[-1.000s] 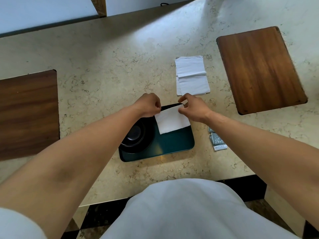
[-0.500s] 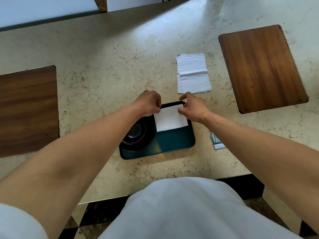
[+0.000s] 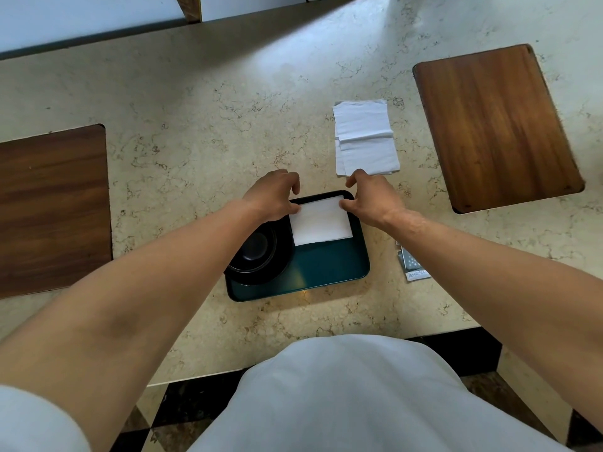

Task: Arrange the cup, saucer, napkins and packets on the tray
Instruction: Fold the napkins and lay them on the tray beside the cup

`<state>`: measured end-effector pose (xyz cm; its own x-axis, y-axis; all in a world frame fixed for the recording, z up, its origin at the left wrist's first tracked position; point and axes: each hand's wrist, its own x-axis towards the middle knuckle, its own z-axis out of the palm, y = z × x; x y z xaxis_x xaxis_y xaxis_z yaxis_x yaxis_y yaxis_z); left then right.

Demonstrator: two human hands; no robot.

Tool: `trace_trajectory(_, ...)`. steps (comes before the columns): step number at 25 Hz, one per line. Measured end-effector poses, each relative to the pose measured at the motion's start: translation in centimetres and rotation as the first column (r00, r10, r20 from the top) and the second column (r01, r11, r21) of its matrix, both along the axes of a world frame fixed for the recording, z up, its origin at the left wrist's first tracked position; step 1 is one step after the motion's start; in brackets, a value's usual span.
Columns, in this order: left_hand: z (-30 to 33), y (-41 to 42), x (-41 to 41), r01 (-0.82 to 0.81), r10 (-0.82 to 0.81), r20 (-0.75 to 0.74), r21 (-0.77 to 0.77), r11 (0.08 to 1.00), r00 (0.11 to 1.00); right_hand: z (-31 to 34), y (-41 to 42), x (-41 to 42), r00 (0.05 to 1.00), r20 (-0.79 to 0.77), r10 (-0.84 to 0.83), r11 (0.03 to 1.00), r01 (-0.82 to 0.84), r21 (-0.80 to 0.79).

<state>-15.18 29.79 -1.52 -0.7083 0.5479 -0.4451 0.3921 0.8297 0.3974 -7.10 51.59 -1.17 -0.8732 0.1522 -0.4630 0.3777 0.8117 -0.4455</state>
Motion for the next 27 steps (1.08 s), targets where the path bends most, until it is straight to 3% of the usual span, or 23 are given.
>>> trace_trajectory(12, -0.4, 0.0, -0.1, -0.024, 0.025, 0.023, -0.015, 1.0, 0.999, -0.9, 0.3, 0.2, 0.999, 0.04, -0.022, 1.0, 0.022, -0.017)
trace_trajectory(17, -0.3, 0.0, 0.1, 0.016, -0.016, 0.037, 0.002, 1.0, 0.999, -0.7, 0.1, 0.5, 1.0, -0.011, 0.0, 1.0, 0.0, -0.008)
trace_trajectory(20, -0.3, 0.3, 0.3, 0.098, -0.096, 0.033, -0.063, 0.993, 0.995, -0.7, -0.8, 0.8, 0.997, -0.058, 0.049, 0.999, -0.048, 0.017)
trace_trajectory(27, -0.7, 1.1, 0.3, 0.122, -0.12, 0.022, -0.095, 0.988, 0.992, -1.4, -0.5, 1.0, 0.999, -0.022, 0.029, 1.0, -0.029, 0.012)
